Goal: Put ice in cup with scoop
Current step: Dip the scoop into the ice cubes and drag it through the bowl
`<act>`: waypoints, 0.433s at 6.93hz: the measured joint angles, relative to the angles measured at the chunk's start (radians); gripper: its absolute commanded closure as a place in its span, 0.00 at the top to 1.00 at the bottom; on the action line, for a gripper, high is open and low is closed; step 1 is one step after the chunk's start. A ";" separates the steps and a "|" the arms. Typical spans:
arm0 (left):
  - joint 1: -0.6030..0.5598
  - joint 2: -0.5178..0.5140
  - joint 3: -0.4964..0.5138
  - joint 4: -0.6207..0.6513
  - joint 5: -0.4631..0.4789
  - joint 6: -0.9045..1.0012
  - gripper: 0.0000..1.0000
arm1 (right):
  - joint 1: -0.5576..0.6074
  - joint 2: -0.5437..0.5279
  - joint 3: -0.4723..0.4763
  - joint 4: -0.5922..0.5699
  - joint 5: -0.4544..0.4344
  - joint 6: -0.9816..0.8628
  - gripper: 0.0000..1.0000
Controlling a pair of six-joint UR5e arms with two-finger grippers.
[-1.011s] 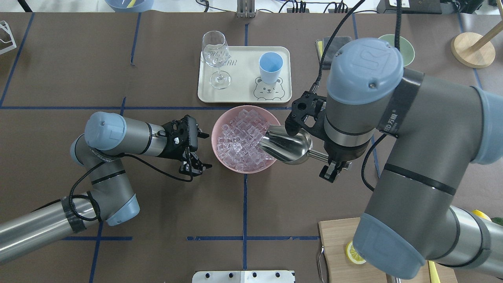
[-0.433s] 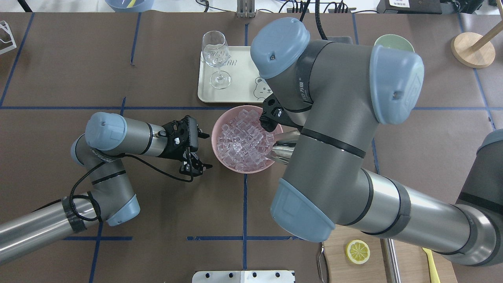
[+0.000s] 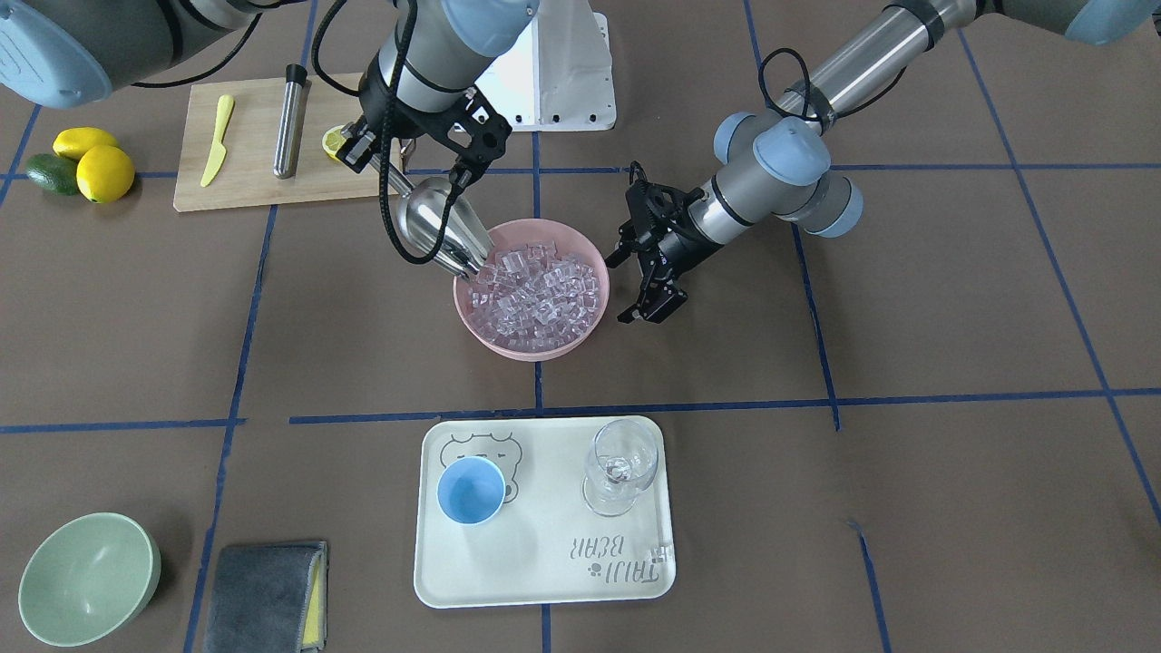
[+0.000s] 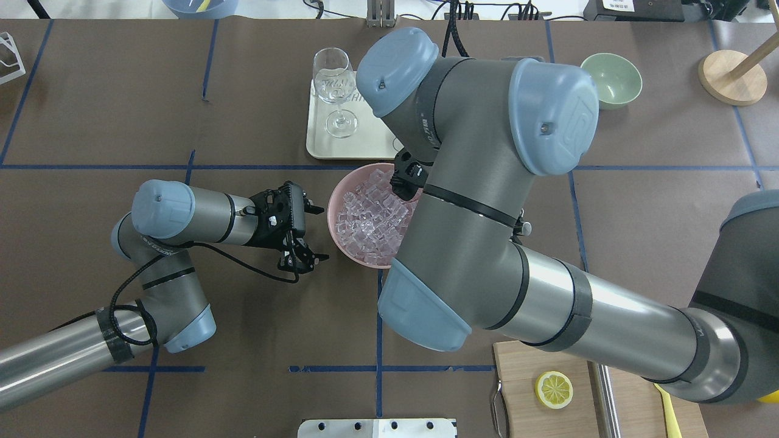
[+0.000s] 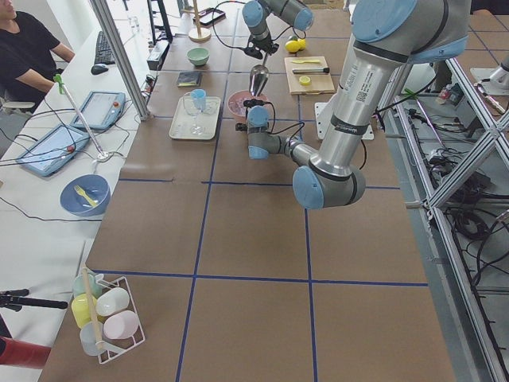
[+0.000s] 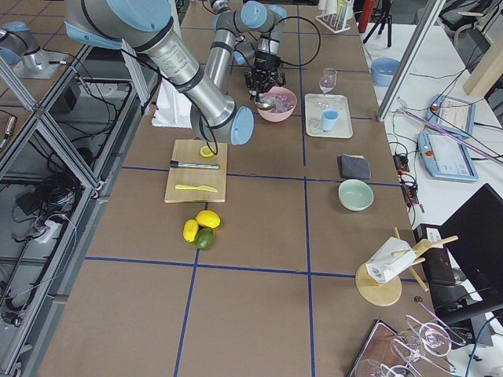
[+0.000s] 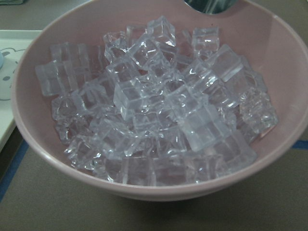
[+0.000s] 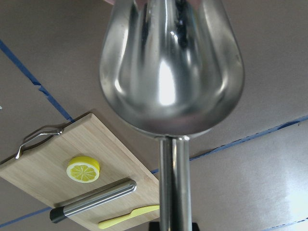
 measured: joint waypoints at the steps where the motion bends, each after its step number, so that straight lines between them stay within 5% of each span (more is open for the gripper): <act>1: 0.001 0.002 0.005 -0.012 0.001 0.000 1.00 | -0.004 0.008 -0.018 0.003 -0.001 -0.002 0.00; 3: 0.000 0.001 0.003 -0.017 0.001 -0.003 1.00 | -0.018 0.009 -0.050 0.036 0.000 -0.003 0.00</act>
